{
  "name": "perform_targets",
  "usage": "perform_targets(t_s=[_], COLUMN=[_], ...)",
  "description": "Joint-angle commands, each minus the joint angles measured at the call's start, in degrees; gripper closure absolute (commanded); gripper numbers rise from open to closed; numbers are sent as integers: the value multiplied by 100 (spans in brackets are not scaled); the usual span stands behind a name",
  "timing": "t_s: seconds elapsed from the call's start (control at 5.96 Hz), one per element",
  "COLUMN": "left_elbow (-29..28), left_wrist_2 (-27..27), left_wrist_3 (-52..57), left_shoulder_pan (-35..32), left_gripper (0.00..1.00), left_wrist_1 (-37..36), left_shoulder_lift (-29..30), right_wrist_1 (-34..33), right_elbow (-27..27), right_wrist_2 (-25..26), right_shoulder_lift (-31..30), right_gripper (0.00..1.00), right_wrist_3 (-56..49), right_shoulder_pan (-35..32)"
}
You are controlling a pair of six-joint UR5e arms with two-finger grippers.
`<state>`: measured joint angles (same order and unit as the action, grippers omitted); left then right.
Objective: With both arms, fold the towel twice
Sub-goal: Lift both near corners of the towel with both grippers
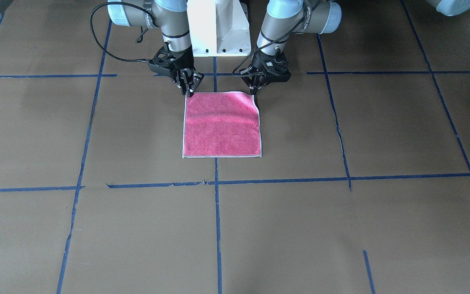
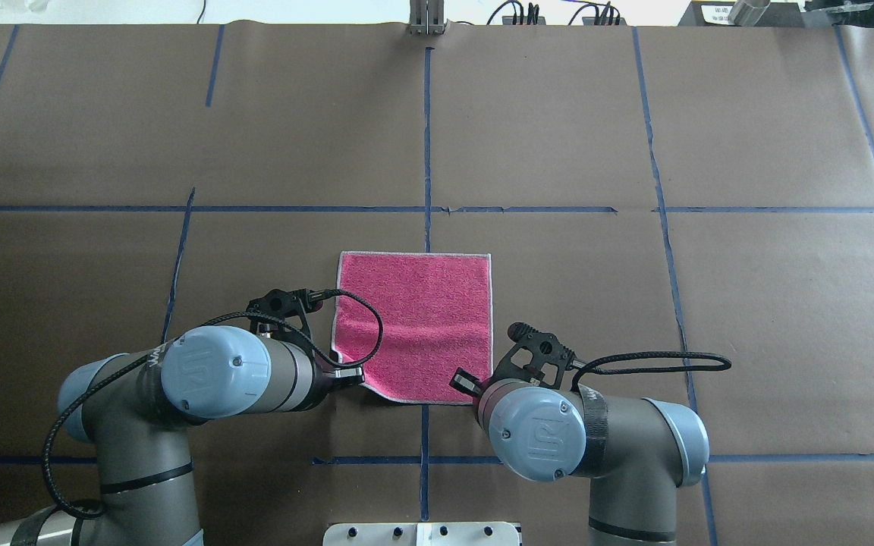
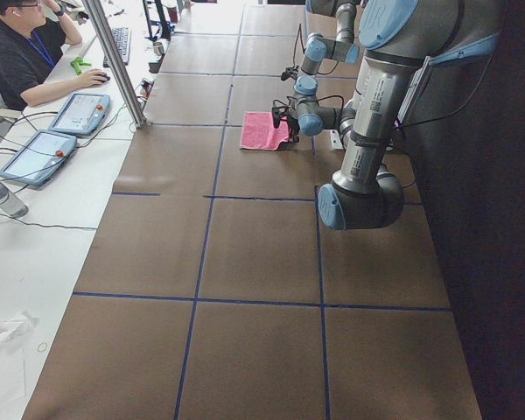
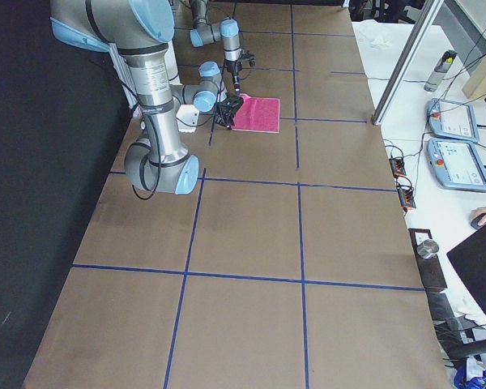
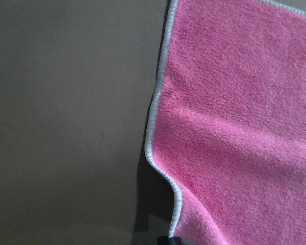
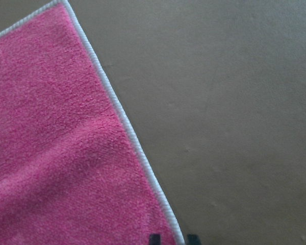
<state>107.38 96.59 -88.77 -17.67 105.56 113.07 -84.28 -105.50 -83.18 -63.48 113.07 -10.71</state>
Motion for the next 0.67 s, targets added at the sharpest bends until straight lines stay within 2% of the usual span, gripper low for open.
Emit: perform_targets(t_s=[0.0, 0.17, 0.5], left_elbow=[2, 2, 107], left_wrist_2=[0, 0, 35], left_wrist_3=[0, 0, 9], left_shoulder_pan=[0, 0, 0], left_gripper=[100, 100, 100], left_wrist_1=[0, 0, -9], left_shoulder_lift=[4, 13, 31], right_wrist_1=[17, 25, 8], right_elbow=[4, -5, -188], right_wrist_2=[57, 65, 83], right_shoulder_lift=[3, 11, -6], right_gripper=[78, 96, 100], right_wrist_3=[13, 13, -13], right_shoulder_pan=[-1, -2, -89])
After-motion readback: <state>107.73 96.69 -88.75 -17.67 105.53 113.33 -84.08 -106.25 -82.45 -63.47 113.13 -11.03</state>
